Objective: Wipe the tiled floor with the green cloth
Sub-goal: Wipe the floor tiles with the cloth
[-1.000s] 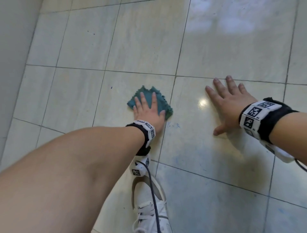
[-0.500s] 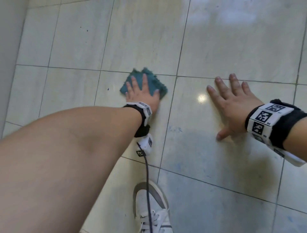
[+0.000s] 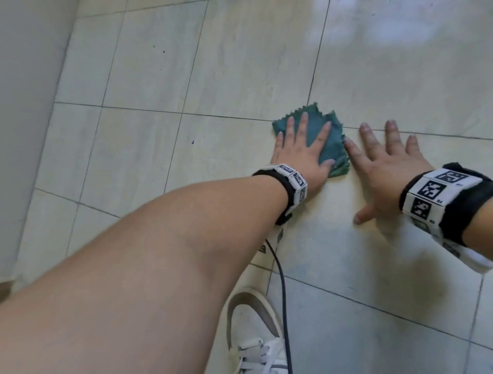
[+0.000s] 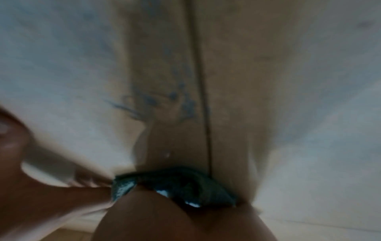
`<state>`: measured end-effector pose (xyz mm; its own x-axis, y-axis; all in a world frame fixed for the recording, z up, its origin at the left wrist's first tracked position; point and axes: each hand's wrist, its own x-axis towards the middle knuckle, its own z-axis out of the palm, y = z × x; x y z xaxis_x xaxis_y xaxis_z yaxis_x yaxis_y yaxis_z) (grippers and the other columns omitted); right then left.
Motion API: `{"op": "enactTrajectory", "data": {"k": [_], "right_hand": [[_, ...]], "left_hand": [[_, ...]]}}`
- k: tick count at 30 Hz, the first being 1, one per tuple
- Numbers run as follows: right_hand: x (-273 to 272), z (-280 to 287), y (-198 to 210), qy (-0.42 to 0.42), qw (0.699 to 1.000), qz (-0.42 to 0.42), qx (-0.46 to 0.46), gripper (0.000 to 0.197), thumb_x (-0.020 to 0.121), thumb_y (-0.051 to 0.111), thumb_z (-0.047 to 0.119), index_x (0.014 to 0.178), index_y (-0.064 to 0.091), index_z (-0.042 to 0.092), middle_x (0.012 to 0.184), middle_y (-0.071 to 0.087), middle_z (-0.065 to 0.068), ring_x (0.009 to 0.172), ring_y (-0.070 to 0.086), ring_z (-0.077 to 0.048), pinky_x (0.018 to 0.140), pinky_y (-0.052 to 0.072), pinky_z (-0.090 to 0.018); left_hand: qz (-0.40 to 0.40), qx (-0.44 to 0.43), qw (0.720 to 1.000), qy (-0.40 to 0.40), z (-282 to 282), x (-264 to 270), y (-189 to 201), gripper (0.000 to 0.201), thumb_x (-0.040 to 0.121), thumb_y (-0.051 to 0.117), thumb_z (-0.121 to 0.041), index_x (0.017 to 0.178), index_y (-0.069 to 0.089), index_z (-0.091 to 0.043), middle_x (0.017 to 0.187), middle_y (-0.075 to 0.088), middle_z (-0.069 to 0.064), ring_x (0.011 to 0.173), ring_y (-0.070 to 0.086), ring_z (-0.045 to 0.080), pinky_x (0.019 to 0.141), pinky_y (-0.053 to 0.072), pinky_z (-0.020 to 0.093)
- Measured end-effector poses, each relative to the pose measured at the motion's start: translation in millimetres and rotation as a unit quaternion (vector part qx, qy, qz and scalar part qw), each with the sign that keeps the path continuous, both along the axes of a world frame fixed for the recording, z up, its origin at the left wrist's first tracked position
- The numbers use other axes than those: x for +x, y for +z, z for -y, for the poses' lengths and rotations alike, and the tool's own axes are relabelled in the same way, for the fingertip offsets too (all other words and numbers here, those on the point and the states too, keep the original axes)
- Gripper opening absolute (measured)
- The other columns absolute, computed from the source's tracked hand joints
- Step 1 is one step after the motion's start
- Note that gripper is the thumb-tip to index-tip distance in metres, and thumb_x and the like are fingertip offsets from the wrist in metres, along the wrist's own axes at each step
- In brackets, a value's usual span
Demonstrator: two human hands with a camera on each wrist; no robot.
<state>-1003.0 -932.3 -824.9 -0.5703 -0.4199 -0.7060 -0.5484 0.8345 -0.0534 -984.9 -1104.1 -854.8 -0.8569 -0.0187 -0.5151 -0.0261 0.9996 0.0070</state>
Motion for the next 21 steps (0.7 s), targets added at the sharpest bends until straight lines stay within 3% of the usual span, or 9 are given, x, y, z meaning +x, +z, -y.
{"op": "enactTrajectory", "data": {"k": [3,6,10,12,15,21], "right_hand": [[2,-1,-2,-0.008,1.000,-0.003,-0.009,0.158,0.046,0.068,0.089,0.147,-0.036,0.027,0.153,-0.044,-0.008,0.143,-0.031,-0.045,0.119,0.001,-0.064],[1,0,-3,-0.005,1.000,-0.003,-0.011,0.157,0.047,0.068,0.088,0.148,-0.035,0.027,0.153,-0.044,-0.008,0.143,-0.031,-0.044,0.119,0.001,-0.063],[3,-3,-5,-0.014,1.000,-0.005,-0.013,0.156,0.050,0.072,0.085,0.149,-0.034,0.026,0.154,-0.043,-0.007,0.144,-0.031,-0.043,0.120,0.001,-0.062],[4,-2,-7,-0.022,1.000,-0.004,-0.021,0.156,0.051,0.074,0.083,0.150,-0.032,0.026,0.155,-0.042,-0.007,0.144,-0.030,-0.043,0.120,0.001,-0.062],[9,-2,-8,-0.029,0.999,-0.006,-0.035,0.156,0.051,0.073,0.083,0.150,-0.031,0.025,0.156,-0.040,-0.007,0.144,-0.031,-0.042,0.119,0.000,-0.063],[16,-4,-12,-0.035,0.996,-0.024,-0.075,0.148,0.055,0.072,0.082,0.153,-0.024,0.026,0.160,-0.032,-0.005,0.147,-0.026,-0.041,0.119,0.002,-0.063]], "left_hand": [[-0.001,-0.006,0.999,0.039,30,-7,-1,0.075,0.098,0.031,-0.058,0.156,-0.011,-0.036,0.162,-0.023,0.010,0.149,-0.020,0.034,0.122,-0.005,0.050],[-0.014,-0.021,0.989,0.143,74,-11,1,0.072,0.100,0.028,-0.057,0.156,-0.012,-0.034,0.162,-0.021,0.011,0.149,-0.017,0.034,0.121,-0.003,0.050],[0.014,-0.071,0.947,0.314,152,-7,7,0.072,0.101,0.027,-0.057,0.156,-0.012,-0.033,0.164,-0.016,0.012,0.150,-0.010,0.038,0.119,0.001,0.057],[0.029,-0.096,0.927,0.362,176,10,7,0.071,0.102,0.027,-0.056,0.157,-0.011,-0.032,0.164,-0.015,0.013,0.150,-0.009,0.039,0.119,0.002,0.059],[0.029,-0.087,0.924,0.372,163,38,4,0.070,0.102,0.027,-0.054,0.156,-0.012,-0.032,0.163,-0.016,0.013,0.150,-0.010,0.038,0.117,0.002,0.061],[0.022,-0.081,0.942,0.325,100,83,7,0.072,0.103,0.029,-0.051,0.156,-0.013,-0.029,0.163,-0.017,0.017,0.149,-0.010,0.040,0.120,0.006,0.052]]}}
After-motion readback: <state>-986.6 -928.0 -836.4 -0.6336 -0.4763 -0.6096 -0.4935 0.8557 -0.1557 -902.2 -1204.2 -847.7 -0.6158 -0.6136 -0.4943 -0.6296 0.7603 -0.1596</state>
